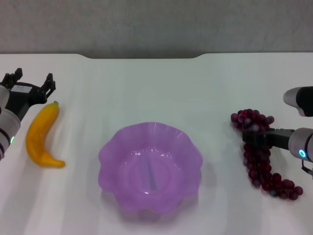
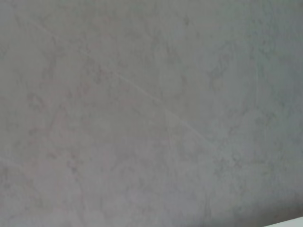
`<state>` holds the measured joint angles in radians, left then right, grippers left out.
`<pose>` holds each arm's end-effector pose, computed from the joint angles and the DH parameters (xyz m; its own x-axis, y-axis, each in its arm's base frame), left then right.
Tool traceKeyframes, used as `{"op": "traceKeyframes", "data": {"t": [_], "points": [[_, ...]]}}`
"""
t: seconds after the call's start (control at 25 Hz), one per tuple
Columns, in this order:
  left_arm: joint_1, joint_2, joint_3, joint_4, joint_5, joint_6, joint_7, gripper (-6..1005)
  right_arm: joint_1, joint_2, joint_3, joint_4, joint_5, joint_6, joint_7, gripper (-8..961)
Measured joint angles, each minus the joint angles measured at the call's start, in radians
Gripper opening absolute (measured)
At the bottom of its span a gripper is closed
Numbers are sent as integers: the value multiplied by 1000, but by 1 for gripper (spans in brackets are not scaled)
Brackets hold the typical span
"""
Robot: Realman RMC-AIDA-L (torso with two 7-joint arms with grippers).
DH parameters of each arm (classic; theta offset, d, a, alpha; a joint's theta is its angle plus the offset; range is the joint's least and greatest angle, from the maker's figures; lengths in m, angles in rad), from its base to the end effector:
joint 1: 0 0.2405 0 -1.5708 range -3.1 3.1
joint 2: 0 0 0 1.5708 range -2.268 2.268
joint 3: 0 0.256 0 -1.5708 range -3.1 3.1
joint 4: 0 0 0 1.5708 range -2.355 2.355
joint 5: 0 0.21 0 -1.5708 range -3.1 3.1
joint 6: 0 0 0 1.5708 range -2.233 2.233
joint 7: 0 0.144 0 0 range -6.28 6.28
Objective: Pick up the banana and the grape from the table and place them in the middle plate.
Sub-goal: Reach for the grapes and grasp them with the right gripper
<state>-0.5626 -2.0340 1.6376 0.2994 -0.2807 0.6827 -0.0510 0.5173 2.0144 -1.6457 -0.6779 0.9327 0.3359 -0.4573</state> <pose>-0.3161 0.4116 0.0121 0.8140 0.1115 0.5700 0.5798 -0.0970 -0.8090 0.3121 0.3979 -0.0402 0.5477 -0.7049 -0.4506 -0.7569 -0.1881 -0.6258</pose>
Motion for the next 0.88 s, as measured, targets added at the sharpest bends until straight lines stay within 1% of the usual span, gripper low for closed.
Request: {"op": "traceKeyframes", "data": {"t": [0.4,0.76,0.88], "points": [[-4,0,1,2,0,0,-6,818,8,2,-15,49,0,-30,0,798],[-7,-1,1,2,0,0,-8,819,14,4,-36,63,0,-63,0,796],[-8,-2,1,3,0,0,-9,819,15,4,-39,65,0,-67,0,705]]}}
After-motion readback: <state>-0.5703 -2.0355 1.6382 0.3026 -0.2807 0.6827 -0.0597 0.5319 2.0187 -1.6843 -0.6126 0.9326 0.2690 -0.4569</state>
